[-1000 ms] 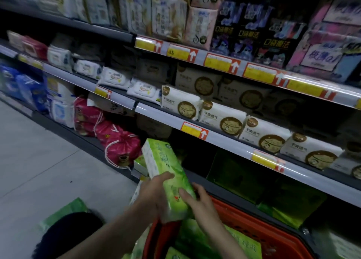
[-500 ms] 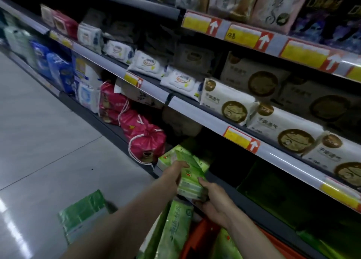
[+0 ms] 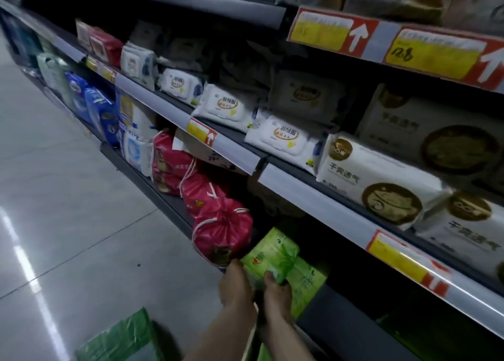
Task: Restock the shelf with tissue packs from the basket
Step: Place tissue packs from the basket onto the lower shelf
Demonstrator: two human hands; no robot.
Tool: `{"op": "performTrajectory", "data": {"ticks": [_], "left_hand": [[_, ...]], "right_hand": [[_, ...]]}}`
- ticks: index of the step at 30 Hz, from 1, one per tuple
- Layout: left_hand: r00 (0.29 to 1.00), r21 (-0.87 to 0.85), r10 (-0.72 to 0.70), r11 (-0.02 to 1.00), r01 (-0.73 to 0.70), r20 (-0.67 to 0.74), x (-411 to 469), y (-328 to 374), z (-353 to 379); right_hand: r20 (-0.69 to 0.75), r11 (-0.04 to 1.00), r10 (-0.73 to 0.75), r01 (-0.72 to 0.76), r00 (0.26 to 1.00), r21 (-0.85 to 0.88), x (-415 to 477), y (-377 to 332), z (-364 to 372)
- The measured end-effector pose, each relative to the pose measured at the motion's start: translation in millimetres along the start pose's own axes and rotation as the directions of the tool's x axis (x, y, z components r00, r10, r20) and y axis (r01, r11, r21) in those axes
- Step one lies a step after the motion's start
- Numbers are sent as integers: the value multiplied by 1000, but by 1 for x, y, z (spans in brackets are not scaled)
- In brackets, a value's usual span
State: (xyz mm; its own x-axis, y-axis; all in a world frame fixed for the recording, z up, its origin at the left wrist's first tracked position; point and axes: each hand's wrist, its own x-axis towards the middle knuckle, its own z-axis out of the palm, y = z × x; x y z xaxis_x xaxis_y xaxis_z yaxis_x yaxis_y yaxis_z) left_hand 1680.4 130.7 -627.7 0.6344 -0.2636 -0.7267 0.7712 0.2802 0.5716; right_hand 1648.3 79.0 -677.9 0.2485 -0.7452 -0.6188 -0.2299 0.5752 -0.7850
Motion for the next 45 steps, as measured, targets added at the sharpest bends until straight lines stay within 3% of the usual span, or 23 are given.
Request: {"op": "performTrajectory", "data": {"ticks": [2, 4, 8, 11, 14, 19, 24, 29, 33, 37, 43, 45], "left_hand": [[997, 7, 58, 998, -58, -50, 8, 1, 4], [1000, -5, 10, 1000, -11, -24, 12, -1, 7], [998, -4, -55, 998, 55, -1, 26, -6, 10], [997, 36, -71, 997, 70, 7, 27, -3, 18], [998, 62, -69, 996, 68, 3, 29, -5, 19], [999, 24, -21, 1000, 20, 46, 11, 7, 19], [996, 13, -36, 999, 35, 80, -24, 13, 21], [989, 127, 14, 991, -32, 145, -73, 21, 15], [978, 341, 111, 925, -167, 177, -92, 22, 7], [935, 479, 163, 823, -304, 314, -124, 6, 0], [864, 656, 22, 640, -399, 503, -219, -57, -21], [802, 674, -56, 579, -459, 594, -241, -85, -28]], "right_hand": [[-43, 999, 19, -17, 999, 45, 7, 1, 13], [-71, 999, 20, -18, 997, 32, 20, 4, 16], [-72, 986, -49, 37, 996, -163, 34, 4, 13], [-17, 916, -121, 105, 993, -387, 25, -8, 4], [74, 849, -195, 206, 978, -487, 24, -8, -7], [173, 687, -166, 240, 971, -686, 16, -32, -21], [301, 631, -177, 343, 937, -696, -14, -57, -38], [390, 595, -231, 447, 891, -667, -64, -82, -72], [448, 574, -252, 506, 857, -644, -116, -96, -129], [428, 543, -280, 509, 859, -668, -157, -100, -198], [456, 422, -299, 544, 838, -725, -201, -74, -309], [452, 387, -288, 534, 844, -752, -210, -50, -345]]}}
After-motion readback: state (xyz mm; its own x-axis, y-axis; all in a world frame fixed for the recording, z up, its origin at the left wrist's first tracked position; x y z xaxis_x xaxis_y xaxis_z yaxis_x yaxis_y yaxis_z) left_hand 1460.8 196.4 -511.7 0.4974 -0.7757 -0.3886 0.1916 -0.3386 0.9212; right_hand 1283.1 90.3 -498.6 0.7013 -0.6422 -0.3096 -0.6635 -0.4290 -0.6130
